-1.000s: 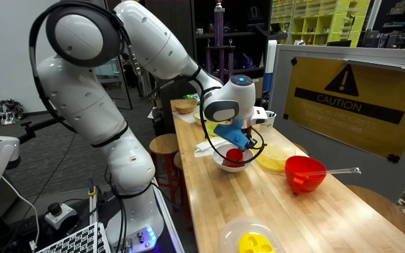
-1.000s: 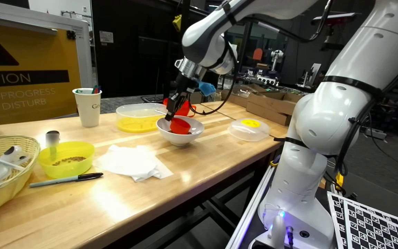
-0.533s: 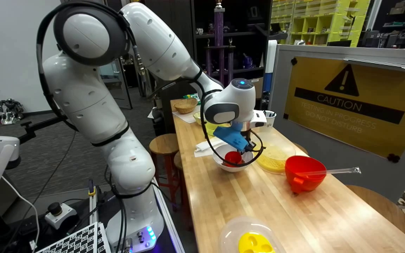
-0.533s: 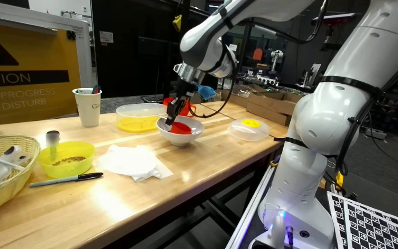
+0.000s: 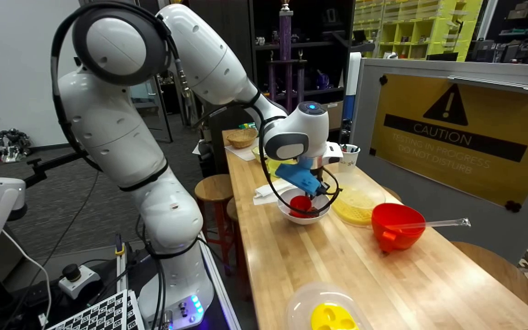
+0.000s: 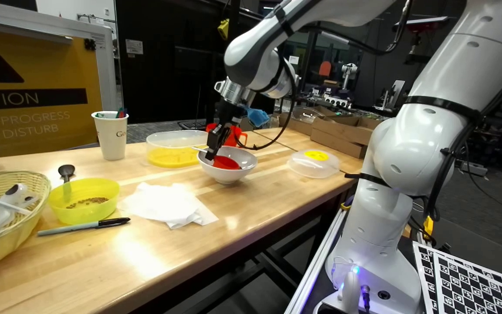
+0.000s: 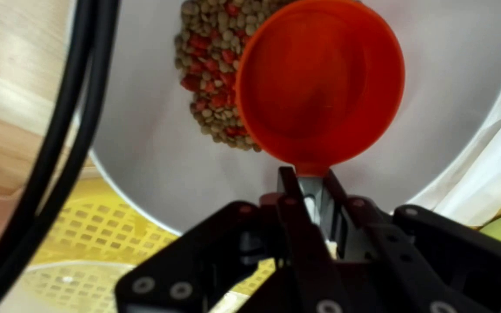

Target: Use the scoop to stir the contents of the white bowl

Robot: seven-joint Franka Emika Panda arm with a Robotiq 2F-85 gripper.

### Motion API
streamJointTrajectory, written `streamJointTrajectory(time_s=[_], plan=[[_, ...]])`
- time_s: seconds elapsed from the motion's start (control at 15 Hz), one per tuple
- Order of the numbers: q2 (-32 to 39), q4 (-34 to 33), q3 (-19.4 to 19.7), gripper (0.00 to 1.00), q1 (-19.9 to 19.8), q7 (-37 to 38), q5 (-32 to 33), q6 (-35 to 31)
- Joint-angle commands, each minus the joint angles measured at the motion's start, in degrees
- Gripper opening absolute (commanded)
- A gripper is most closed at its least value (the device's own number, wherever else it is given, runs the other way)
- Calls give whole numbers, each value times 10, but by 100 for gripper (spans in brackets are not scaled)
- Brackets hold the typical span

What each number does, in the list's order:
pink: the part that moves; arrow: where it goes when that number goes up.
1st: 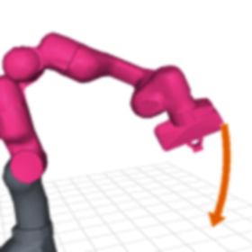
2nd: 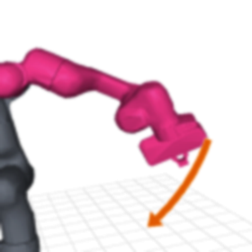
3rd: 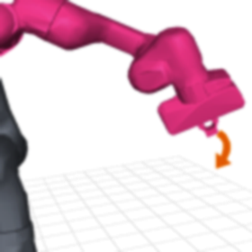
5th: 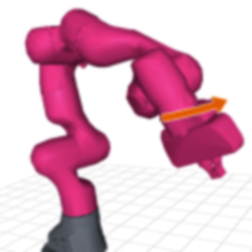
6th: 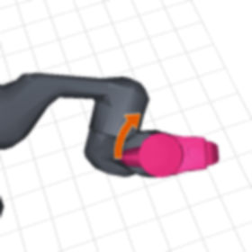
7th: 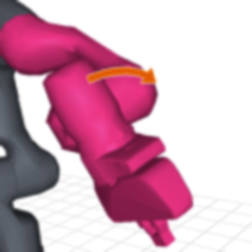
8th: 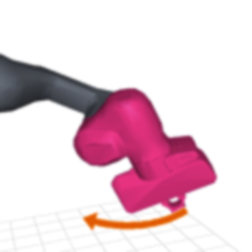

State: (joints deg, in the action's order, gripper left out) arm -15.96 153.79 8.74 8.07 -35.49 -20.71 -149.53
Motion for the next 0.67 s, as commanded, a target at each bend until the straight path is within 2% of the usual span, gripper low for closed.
streamJointTrajectory(time_s=[0.0, 0.47, 0.53, 0.6], plan=[[-10, 6, -8, 4, 6, 7, -1, -1], [-11, 6, -10, 4, 6, 5, 3, 1], [-11, 5, -10, 41, 6, 6, 5, 2], [-12, 5, -10, 42, 5, 7, 5, 3]])
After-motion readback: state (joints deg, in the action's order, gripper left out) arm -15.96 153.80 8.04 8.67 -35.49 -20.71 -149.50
